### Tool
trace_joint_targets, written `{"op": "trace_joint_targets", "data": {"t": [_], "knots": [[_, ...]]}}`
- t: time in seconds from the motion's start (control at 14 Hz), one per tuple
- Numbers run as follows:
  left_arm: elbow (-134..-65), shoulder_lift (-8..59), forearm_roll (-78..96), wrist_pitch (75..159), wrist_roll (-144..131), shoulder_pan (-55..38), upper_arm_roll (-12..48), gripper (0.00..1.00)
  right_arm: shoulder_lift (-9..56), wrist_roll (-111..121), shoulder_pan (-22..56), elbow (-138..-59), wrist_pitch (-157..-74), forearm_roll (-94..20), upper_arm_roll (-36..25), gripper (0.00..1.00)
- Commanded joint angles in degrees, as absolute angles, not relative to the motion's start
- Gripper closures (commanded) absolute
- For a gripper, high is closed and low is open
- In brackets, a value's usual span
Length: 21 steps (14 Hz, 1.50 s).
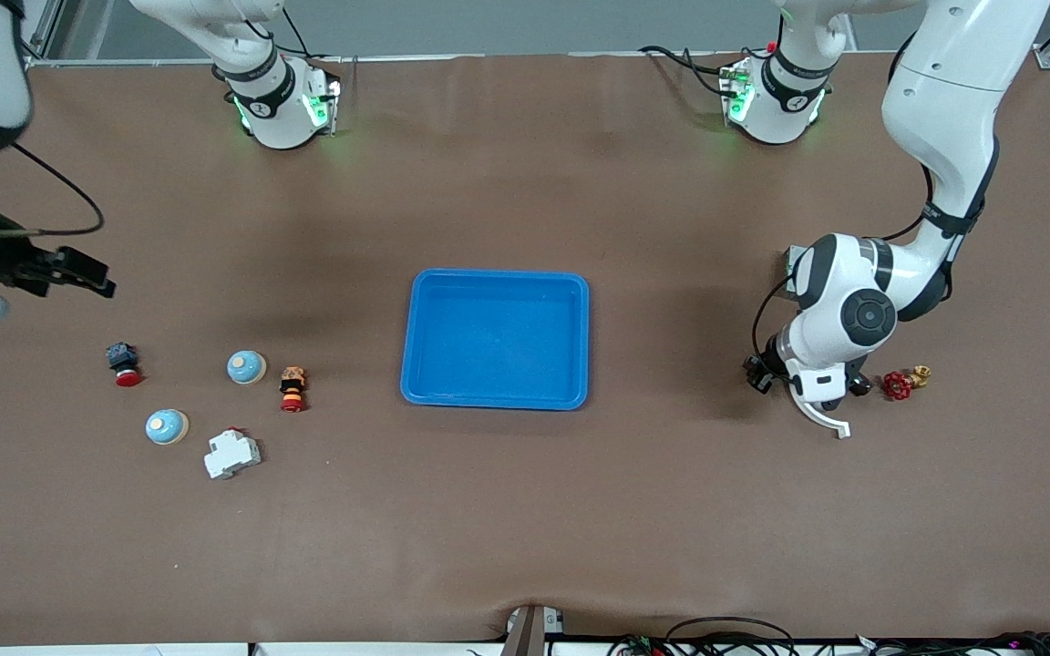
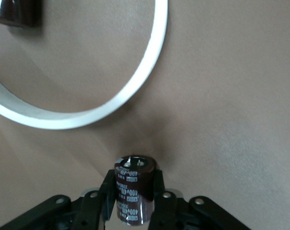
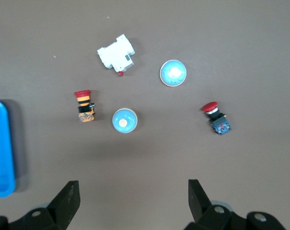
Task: Place electrolytic capacitor and blue bell in tray
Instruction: 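Grasp the capacitor with the left gripper while the right gripper reaches out, then drop the capacitor into the tray while the right gripper grasps the bell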
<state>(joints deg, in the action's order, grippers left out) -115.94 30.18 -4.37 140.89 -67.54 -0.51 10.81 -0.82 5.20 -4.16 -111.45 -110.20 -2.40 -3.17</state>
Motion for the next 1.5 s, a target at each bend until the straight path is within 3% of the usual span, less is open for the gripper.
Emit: {"op": "trace_joint_targets", "data": {"t": [0.0, 0.71, 1.29, 1.43], "knots": [[-115.31, 29.54, -5.89, 141.07, -73.54, -3.33, 10.81, 1.00, -2.02, 5.98, -4.57, -119.86, -118.53, -3.16, -2.64, 0.00], [-101.80, 29.88, -5.54, 134.65, -95.62, -18.27, 10.81, 1.00, 11.59, 2.74, -1.50, -124.80, -137.80, -5.80, -2.55, 0.00], [-86.77, 41.12, -6.06, 134.74, -113.89, -30.66, 9.84, 1.00, 22.67, 1.06, 0.79, -126.74, -153.27, -5.80, -2.37, 0.00], [-86.04, 42.36, -5.98, 134.74, -116.62, -32.51, 9.84, 1.00, 24.16, -0.87, 1.84, -127.35, -155.99, -5.80, -2.29, 0.00]]}}
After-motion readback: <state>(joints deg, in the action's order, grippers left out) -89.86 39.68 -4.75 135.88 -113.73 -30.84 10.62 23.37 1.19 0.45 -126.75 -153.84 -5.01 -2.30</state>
